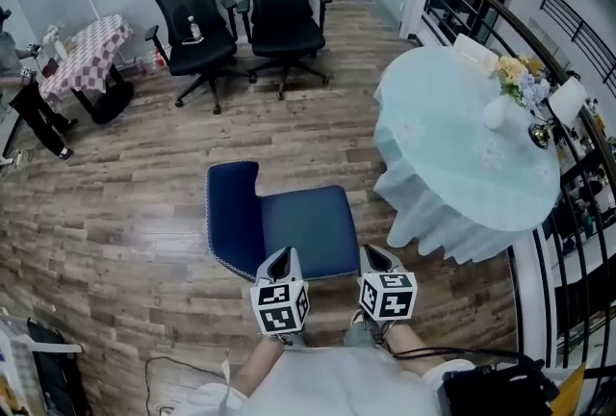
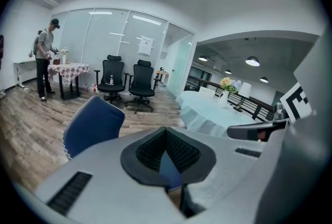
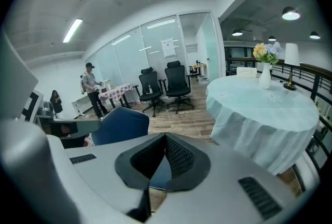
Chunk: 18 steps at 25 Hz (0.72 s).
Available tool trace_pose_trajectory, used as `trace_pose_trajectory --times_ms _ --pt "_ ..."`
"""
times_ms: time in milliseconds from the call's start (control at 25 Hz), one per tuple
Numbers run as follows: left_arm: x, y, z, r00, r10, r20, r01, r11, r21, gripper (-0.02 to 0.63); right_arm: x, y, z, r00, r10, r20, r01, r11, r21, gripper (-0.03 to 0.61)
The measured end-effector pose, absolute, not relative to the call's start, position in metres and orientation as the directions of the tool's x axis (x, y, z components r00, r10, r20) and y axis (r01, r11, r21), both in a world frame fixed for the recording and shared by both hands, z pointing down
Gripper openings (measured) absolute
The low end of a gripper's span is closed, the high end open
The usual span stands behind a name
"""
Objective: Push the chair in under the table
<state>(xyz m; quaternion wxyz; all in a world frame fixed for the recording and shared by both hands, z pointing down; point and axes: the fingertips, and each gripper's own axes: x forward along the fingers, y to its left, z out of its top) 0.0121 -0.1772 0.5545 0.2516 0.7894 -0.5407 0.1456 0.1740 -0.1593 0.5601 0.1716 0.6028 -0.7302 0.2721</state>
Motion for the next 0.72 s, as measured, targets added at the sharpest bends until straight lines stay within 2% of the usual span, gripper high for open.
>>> trace_pose_trajectory --times_ms 160,560,720 --pt "-0.032 -0.184 0.555 0.287 -0.795 0.534 -0.956 -0.200 0.216 0.005 0.160 -0.162 0.562 -0.245 -0.769 0.590 -0.968 0.166 -0.186 0.017" --pt "-0.120 -0.202 0.565 0.155 -0.805 0.573 -0.983 -0.071 0.166 0.154 0.145 -0.168 0.575 -0.270 -0.732 0.626 -0.963 0.201 -0.181 0.017" --pt "-0.154 -0.216 0.573 0.128 -0.804 0.581 -0.986 -0.040 0.161 0.166 0.141 -0.173 0.580 -0.261 -0.728 0.634 -0.965 0.194 -0.175 0.017"
